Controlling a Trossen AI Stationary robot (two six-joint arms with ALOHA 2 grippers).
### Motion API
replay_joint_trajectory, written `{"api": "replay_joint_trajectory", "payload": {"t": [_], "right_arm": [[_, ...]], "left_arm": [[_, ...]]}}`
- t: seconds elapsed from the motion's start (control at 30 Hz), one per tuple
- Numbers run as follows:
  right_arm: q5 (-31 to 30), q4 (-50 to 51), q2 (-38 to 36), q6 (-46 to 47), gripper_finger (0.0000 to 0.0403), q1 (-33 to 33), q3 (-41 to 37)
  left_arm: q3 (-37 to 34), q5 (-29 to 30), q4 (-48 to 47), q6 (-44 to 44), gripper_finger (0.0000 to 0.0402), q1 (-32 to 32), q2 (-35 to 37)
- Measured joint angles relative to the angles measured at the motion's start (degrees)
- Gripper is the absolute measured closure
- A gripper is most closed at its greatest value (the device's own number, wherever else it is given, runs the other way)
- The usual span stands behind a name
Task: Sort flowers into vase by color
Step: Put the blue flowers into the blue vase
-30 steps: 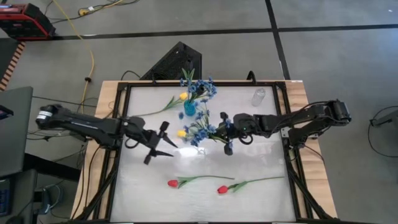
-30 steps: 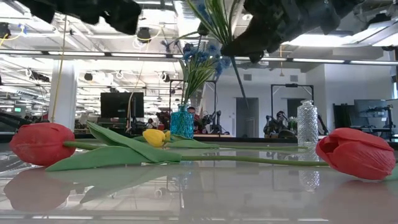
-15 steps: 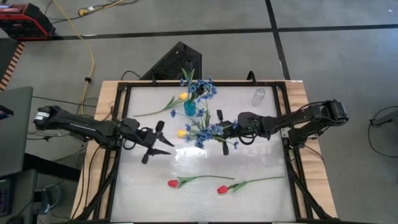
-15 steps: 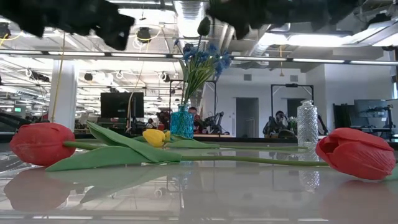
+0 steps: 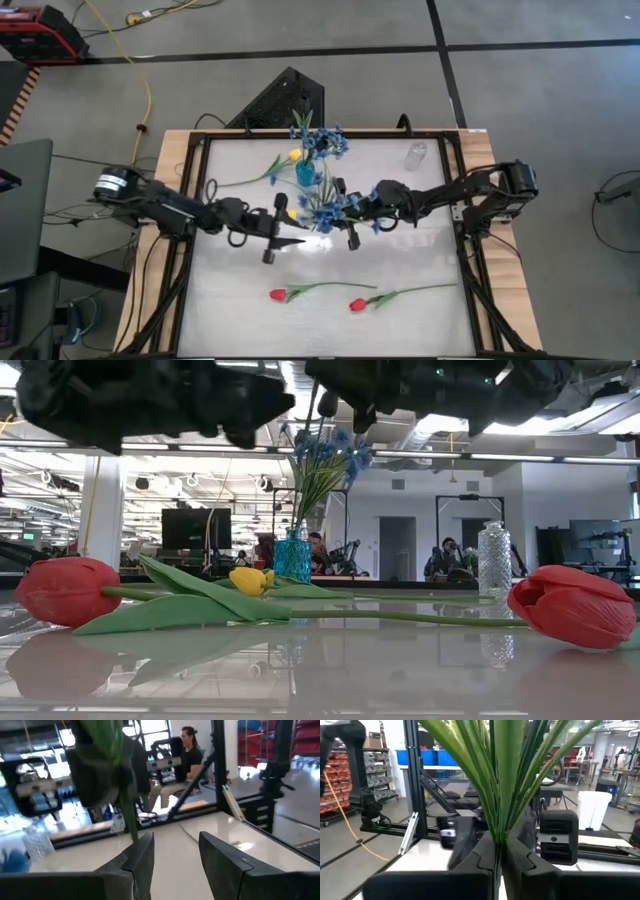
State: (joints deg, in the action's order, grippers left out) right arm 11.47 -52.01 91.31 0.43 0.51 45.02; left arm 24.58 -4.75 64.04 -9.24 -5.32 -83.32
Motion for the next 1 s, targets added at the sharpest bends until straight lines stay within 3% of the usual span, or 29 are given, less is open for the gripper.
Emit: {"api": "replay_joint_trajectory", "payload": {"t": [0.37, 0.57, 0.7, 1.0], "right_arm": [[0.44, 4.39, -0.83, -0.41, 0.0364, -0.06, 0.12], [0.5, 5.6, -0.81, -0.9, 0.0364, -0.42, 0.12], [0.91, 6.62, -0.81, -0.9, 0.0364, -0.35, 0.15], [1.99, 9.18, -0.81, -0.9, 0.0363, -0.11, 0.15]], "left_arm": [[8.35, 4.76, -5.67, -3.36, 0.0256, 0.07, -4.07], [9.86, 3.77, -9.83, -1.26, 0.0256, 0.16, -3.91], [9.89, 1.16, -18.3, -0.71, 0.0256, 0.22, -2.08], [9.87, 5.4, -24.9, 0.12, 0.0256, 0.24, 4.69]]}}
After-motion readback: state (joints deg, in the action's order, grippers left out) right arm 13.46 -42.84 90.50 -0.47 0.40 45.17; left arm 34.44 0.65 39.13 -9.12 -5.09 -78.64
